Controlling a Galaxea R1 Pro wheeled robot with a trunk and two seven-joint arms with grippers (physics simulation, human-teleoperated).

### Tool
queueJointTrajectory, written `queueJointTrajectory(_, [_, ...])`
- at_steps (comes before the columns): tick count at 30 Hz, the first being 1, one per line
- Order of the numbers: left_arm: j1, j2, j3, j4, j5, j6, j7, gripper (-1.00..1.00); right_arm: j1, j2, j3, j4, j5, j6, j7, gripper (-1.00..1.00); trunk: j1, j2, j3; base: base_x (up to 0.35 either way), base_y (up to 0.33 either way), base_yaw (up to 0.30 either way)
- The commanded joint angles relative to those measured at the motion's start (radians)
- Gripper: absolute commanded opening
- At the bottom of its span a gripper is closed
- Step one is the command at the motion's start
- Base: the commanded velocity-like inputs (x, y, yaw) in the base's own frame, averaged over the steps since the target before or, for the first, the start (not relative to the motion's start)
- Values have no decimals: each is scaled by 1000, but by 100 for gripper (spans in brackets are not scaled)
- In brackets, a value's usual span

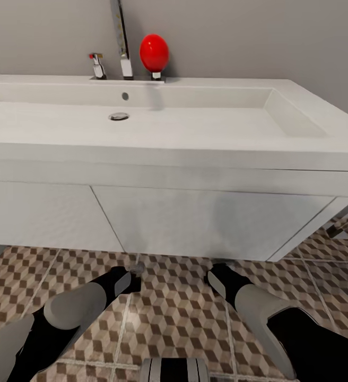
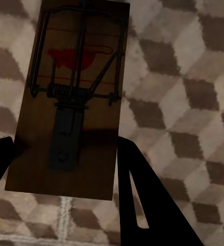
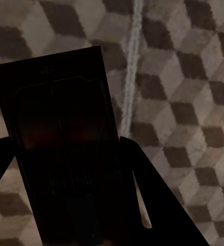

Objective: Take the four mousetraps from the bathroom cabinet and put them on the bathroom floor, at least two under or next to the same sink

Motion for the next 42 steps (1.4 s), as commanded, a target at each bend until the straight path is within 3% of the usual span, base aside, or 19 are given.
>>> queueJointTrajectory(1, [0,0,-8,1,8,4,3,-100,0,0,9,-2,-13,4,-7,-100,0,-1,-5,0,0,0])
queueJointTrajectory(19, [-1,0,-8,1,8,3,3,-100,0,0,9,-2,-12,-3,-7,-100,8,-5,-74,0,0,0])
queueJointTrajectory(23, [0,-1,-8,1,8,-3,2,-100,1,-1,10,-2,-11,-4,-7,-100,8,-5,-74,0,0,0])
queueJointTrajectory(30, [0,0,-9,-1,6,-88,4,-100,2,-3,10,-2,-12,-91,-5,-100,8,-5,-74,0,0,0])
queueJointTrajectory(35, [0,-1,-18,-11,4,-225,4,-100,3,-4,11,-1,-9,-154,60,-100,8,-5,-74,0,0,0])
queueJointTrajectory(42, [-8,-4,-29,-6,4,-256,3,-100,3,-2,13,-1,14,-172,104,-100,8,-5,-74,0,0,0])
